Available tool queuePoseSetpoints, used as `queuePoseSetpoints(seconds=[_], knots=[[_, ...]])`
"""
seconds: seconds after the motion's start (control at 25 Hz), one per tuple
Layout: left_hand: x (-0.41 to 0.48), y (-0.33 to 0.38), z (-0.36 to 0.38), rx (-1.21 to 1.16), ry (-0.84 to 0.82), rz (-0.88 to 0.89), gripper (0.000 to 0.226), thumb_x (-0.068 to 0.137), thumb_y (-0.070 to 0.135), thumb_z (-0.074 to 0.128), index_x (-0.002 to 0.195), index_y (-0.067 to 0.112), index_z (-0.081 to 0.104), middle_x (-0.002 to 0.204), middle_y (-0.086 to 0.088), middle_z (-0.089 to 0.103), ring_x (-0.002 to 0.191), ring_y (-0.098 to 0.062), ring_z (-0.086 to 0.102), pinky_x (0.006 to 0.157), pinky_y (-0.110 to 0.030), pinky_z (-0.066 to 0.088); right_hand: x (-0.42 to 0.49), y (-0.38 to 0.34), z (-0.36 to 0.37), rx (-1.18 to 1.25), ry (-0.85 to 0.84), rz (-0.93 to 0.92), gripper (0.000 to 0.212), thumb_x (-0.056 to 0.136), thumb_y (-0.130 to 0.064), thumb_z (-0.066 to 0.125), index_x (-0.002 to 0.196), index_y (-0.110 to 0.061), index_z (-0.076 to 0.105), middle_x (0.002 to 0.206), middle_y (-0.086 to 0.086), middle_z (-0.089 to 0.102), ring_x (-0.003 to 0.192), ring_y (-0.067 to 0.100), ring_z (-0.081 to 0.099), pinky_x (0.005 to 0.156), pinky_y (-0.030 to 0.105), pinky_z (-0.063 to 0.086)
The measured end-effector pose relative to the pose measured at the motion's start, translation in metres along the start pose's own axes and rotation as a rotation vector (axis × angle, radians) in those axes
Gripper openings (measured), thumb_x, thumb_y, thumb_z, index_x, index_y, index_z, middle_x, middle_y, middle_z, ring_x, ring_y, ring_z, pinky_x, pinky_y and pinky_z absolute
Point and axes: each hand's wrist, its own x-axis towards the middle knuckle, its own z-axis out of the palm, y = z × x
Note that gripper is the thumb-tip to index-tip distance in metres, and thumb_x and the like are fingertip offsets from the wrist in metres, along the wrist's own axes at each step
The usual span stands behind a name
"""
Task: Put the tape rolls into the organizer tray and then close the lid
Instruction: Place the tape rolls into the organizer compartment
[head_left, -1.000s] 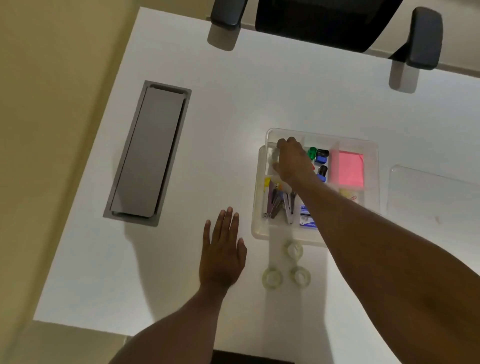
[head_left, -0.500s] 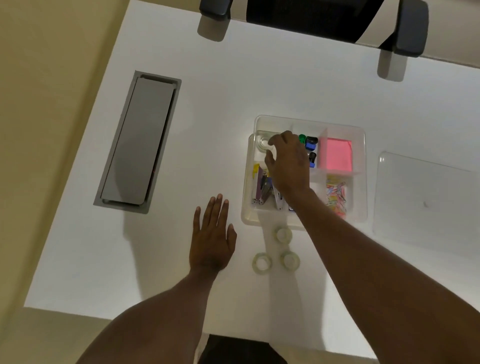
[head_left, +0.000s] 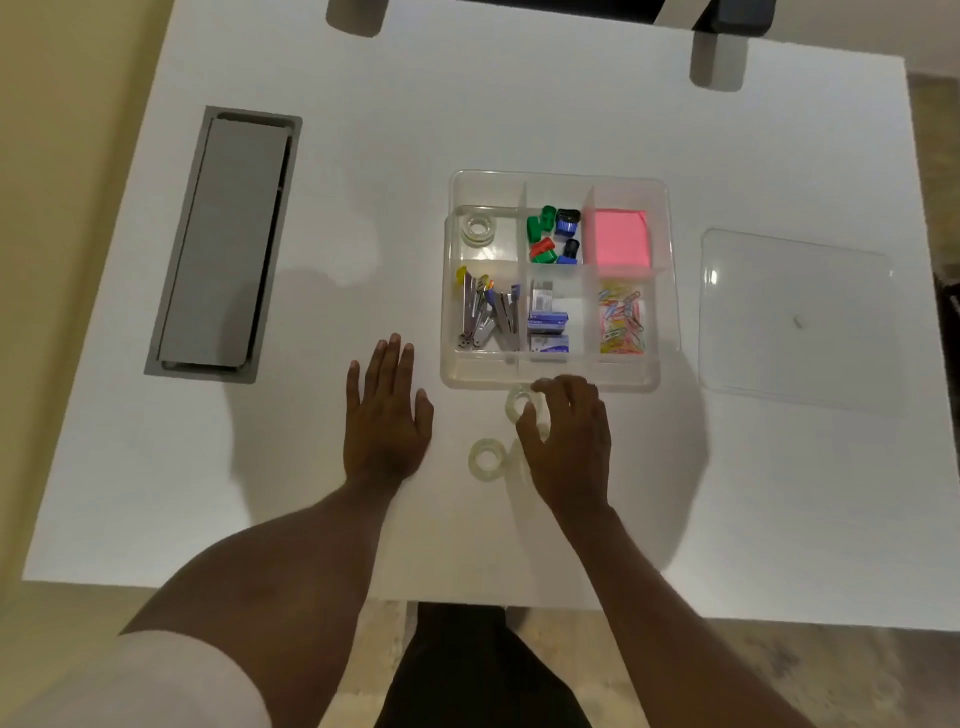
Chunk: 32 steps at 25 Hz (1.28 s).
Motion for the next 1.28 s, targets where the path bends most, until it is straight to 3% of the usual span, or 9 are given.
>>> queuePoseSetpoints(seconds=[0.08, 0.24, 0.4, 0.56, 0.68, 0.96, 1.12, 1.28], knots=[[-0.001, 0.001, -0.001, 0.006, 0.012, 0.002, 0.065, 0.107, 0.038, 0.032, 0.168, 0.016, 0.022, 0.178, -0.006, 0.020, 0.166, -0.020, 0.015, 0.135, -0.053, 0.013, -0.026, 0.012, -0.001, 0.014, -0.052, 0.061, 0.027, 0.091, -0.031, 0.064, 0.114, -0.020, 0.058, 0.113, -0.001, 0.060, 0.102, 0.018, 0.055, 0.086, 0.033, 0.051], [0.000, 0.002, -0.002, -0.012, 0.026, 0.007, 0.065, 0.107, 0.036, 0.035, 0.167, 0.015, 0.025, 0.177, -0.007, 0.022, 0.166, -0.021, 0.016, 0.135, -0.053, 0.012, -0.058, 0.028, -0.002, 0.031, -0.157, 0.141, 0.045, 0.086, -0.045, 0.067, 0.123, -0.025, 0.051, 0.117, -0.009, 0.055, 0.105, 0.013, 0.052, 0.089, 0.025, 0.045], [0.000, 0.002, -0.001, -0.017, 0.037, 0.012, 0.064, 0.107, 0.036, 0.034, 0.166, 0.014, 0.026, 0.177, -0.007, 0.023, 0.166, -0.022, 0.017, 0.135, -0.053, 0.012, -0.067, 0.035, 0.003, 0.016, -0.217, 0.157, 0.055, 0.085, -0.051, 0.065, 0.131, -0.026, 0.049, 0.123, -0.008, 0.054, 0.111, 0.013, 0.050, 0.094, 0.027, 0.043], [-0.001, 0.001, -0.001, -0.017, 0.037, 0.011, 0.064, 0.107, 0.037, 0.034, 0.167, 0.015, 0.025, 0.177, -0.006, 0.022, 0.166, -0.021, 0.016, 0.135, -0.053, 0.012, -0.065, 0.028, 0.007, 0.015, -0.188, 0.132, 0.047, 0.082, -0.045, 0.070, 0.120, -0.024, 0.052, 0.115, -0.007, 0.055, 0.102, 0.015, 0.054, 0.088, 0.032, 0.051], [0.000, 0.001, -0.002, -0.022, 0.023, 0.003, 0.065, 0.107, 0.039, 0.032, 0.167, 0.017, 0.023, 0.178, -0.005, 0.021, 0.166, -0.020, 0.015, 0.135, -0.053, 0.012, -0.060, 0.021, 0.003, 0.066, -0.102, 0.091, 0.049, 0.081, -0.051, 0.072, 0.114, -0.020, 0.053, 0.109, -0.006, 0.055, 0.097, 0.014, 0.053, 0.084, 0.031, 0.051], [0.001, 0.000, -0.003, -0.016, -0.022, -0.008, 0.066, 0.107, 0.040, 0.031, 0.169, 0.017, 0.020, 0.178, -0.005, 0.017, 0.167, -0.020, 0.012, 0.134, -0.055, 0.014, 0.052, -0.009, -0.009, 0.189, 0.080, -0.050, 0.049, 0.083, -0.039, 0.077, 0.118, -0.011, 0.058, 0.112, 0.006, 0.062, 0.105, 0.019, 0.058, 0.092, 0.032, 0.053], [-0.022, 0.015, 0.003, -0.018, -0.019, 0.006, 0.067, 0.107, 0.038, 0.033, 0.169, 0.017, 0.020, 0.179, -0.004, 0.016, 0.167, -0.019, 0.011, 0.134, -0.055, 0.015, 0.110, -0.017, -0.016, 0.108, 0.161, -0.193, 0.046, 0.088, -0.031, 0.073, 0.124, -0.005, 0.062, 0.115, 0.012, 0.065, 0.110, 0.024, 0.059, 0.097, 0.030, 0.048], [-0.034, 0.026, 0.005, -0.039, -0.033, 0.053, 0.067, 0.107, 0.040, 0.032, 0.169, 0.019, 0.018, 0.179, -0.004, 0.016, 0.167, -0.019, 0.010, 0.135, -0.053, 0.013, 0.150, -0.021, -0.019, 0.005, 0.043, -0.112, 0.045, 0.081, -0.036, 0.071, 0.118, -0.012, 0.062, 0.112, 0.007, 0.064, 0.108, 0.027, 0.058, 0.093, 0.040, 0.046]])
